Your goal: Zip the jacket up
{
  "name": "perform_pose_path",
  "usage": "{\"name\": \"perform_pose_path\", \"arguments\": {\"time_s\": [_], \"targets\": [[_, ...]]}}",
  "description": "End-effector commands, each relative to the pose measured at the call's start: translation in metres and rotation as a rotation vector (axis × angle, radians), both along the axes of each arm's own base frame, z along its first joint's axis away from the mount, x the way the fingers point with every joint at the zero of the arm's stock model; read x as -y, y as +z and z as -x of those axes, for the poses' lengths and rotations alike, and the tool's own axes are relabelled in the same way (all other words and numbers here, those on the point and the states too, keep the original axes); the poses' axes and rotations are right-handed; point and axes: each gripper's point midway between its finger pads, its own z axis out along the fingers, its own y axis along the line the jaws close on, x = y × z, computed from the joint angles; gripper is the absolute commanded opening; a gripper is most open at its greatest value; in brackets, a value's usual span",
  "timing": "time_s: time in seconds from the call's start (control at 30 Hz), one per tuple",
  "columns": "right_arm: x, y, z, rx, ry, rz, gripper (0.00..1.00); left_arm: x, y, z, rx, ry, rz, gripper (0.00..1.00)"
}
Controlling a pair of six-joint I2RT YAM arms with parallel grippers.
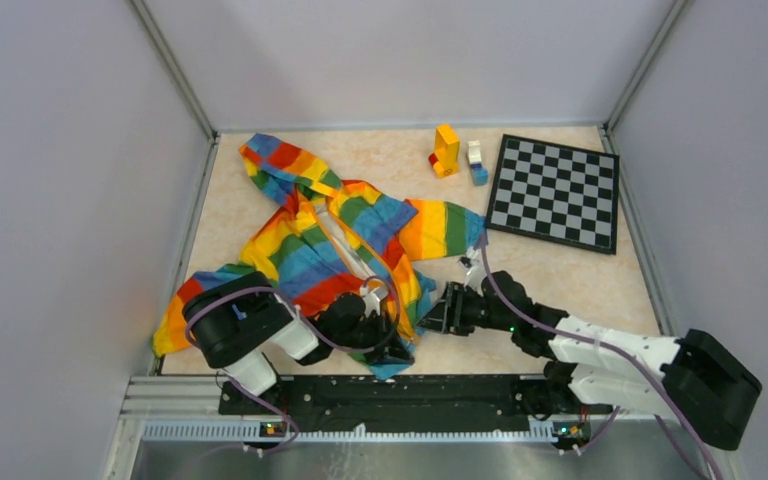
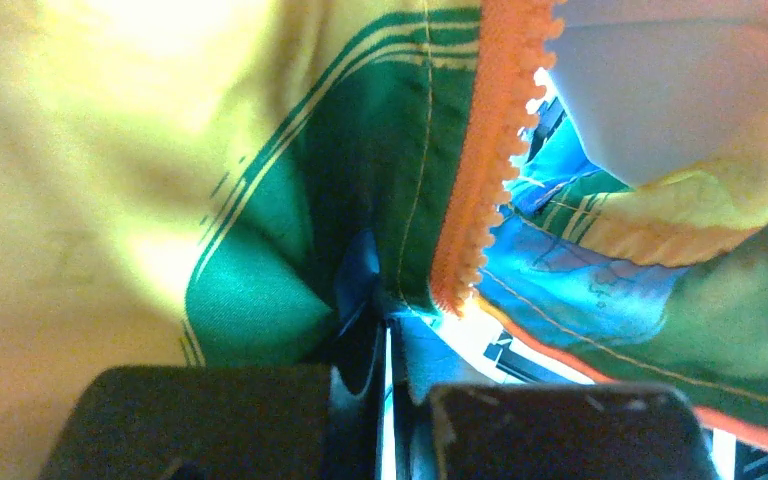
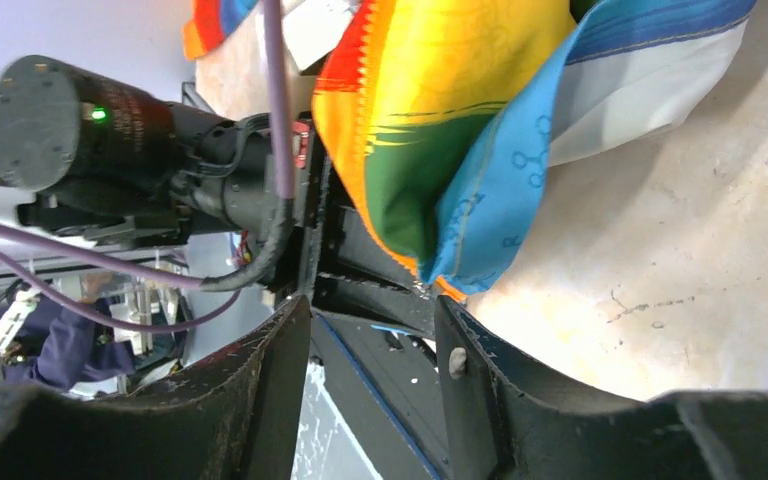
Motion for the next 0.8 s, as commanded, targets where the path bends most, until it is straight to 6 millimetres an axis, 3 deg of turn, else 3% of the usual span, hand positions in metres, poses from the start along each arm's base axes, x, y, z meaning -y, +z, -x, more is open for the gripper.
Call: {"name": "perform_pose_path", "arguments": {"time_s": [0.0, 0.23, 0.4, 0.67, 0.77], "targets": [[0.018, 0.005, 0.002, 0.035, -0.037, 0.025, 0.49, 0.001, -0.004, -0.001, 0.003, -0.005, -0.008, 0.00], [0.019, -0.001, 0.017, -0.006, -0.028, -0.094, 0.45, 0.002, -0.005, 0.000, -0.002, -0.008, -0.007, 0.00], [0.016, -0.017, 0.021, -0.031, -0.005, -0.096, 0.38, 0.002, -0.004, 0.000, -0.001, -0.009, -0.005, 0.00], [0.001, -0.036, 0.023, -0.042, 0.074, -0.105, 0.30, 0.006, -0.004, -0.001, 0.000, -0.025, 0.003, 0.00], [-0.009, -0.035, 0.024, -0.031, 0.111, -0.137, 0.26, 0.005, -0.005, 0.001, -0.004, -0.027, 0.001, 0.00]]}}
